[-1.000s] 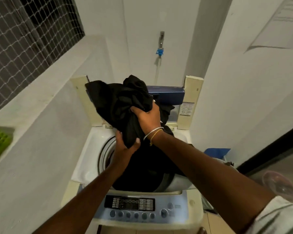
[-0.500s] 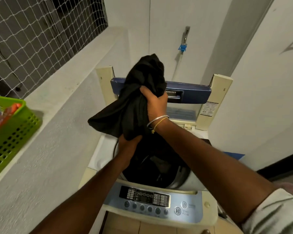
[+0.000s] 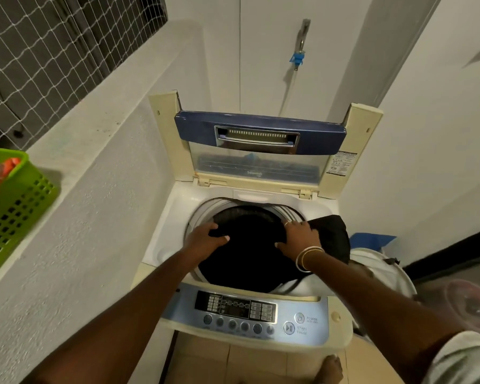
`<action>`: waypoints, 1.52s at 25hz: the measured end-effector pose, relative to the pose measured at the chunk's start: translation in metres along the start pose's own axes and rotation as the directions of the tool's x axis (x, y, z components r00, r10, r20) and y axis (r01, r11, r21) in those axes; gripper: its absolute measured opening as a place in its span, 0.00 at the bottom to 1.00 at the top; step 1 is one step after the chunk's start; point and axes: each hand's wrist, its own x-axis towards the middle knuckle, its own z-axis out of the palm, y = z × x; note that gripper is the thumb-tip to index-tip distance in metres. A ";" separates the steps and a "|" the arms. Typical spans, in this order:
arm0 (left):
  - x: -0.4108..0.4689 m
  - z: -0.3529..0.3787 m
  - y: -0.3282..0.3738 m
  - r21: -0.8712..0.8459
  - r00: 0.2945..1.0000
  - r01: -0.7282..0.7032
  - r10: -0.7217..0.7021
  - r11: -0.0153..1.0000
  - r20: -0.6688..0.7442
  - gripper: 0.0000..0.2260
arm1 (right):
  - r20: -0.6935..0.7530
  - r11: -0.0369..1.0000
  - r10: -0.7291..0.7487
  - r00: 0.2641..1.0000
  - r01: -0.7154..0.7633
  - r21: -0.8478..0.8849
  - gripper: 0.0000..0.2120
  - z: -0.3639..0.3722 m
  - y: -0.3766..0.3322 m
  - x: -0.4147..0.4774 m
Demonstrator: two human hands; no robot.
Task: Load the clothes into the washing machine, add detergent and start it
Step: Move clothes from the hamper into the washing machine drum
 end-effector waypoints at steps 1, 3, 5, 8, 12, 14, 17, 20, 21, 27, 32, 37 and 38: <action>0.002 0.003 0.002 0.033 0.999 -0.032 0.032 0.999 -0.004 0.31 | 0.006 0.981 -0.015 1.000 0.016 -0.195 0.38 0.001 0.010 -0.004; 0.001 0.013 0.008 0.005 0.998 -0.066 0.066 0.998 -0.007 0.23 | 0.076 0.913 0.054 0.996 -0.018 -0.407 0.41 0.002 0.027 -0.008; 0.002 0.028 0.006 -0.027 0.997 -0.077 0.077 0.997 -0.001 0.19 | 0.103 0.872 0.128 0.986 -0.062 -0.485 0.32 0.004 0.037 -0.011; 0.000 0.044 0.003 0.030 0.994 -0.095 0.093 0.995 0.048 0.18 | 0.036 0.840 -0.006 0.999 0.025 -0.542 0.17 0.008 0.041 -0.014; 0.001 0.057 -0.003 0.065 0.987 -0.117 0.109 0.991 0.119 0.26 | -0.127 0.960 -0.097 0.987 0.059 -0.272 0.12 -0.005 0.033 -0.015; 0.002 0.058 0.003 0.051 0.973 -0.166 0.155 0.985 0.174 0.38 | -0.238 0.995 -0.095 0.967 0.097 -0.007 0.09 -0.024 0.013 -0.014; 0.011 0.054 0.017 0.009 0.933 -0.288 0.279 0.958 0.227 0.49 | -0.355 0.925 -0.135 0.925 0.246 0.289 0.07 -0.063 -0.040 -0.007; 0.018 0.047 0.029 -0.104 0.935 -0.334 0.344 0.937 0.091 0.32 | -0.403 0.766 -0.168 0.899 0.377 0.521 0.06 -0.104 -0.095 0.004; 0.018 0.041 0.035 -0.127 0.943 -0.332 0.332 0.935 -0.023 0.18 | -0.428 0.672 -0.129 0.894 0.396 0.626 0.05 -0.117 -0.111 0.007; 0.018 -0.006 0.060 -0.302 0.951 -0.202 0.113 0.932 -0.286 0.10 | -0.502 0.321 0.189 0.844 0.430 0.844 0.04 -0.129 -0.123 0.036; 0.024 0.012 0.026 -0.170 0.982 -0.182 0.172 0.968 -0.071 0.12 | -0.093 0.769 0.161 0.983 -0.065 0.635 0.13 -0.038 -0.047 0.038; 0.032 0.066 0.028 -0.035 0.984 -0.154 0.150 0.987 -0.094 0.14 | -0.038 0.749 0.092 0.995 -0.044 0.661 0.22 0.003 0.005 0.022; 0.027 0.077 0.042 -0.001 0.968 -0.215 0.213 0.977 -0.136 0.12 | -0.069 0.707 0.135 0.988 -0.048 0.706 0.18 0.000 0.013 0.018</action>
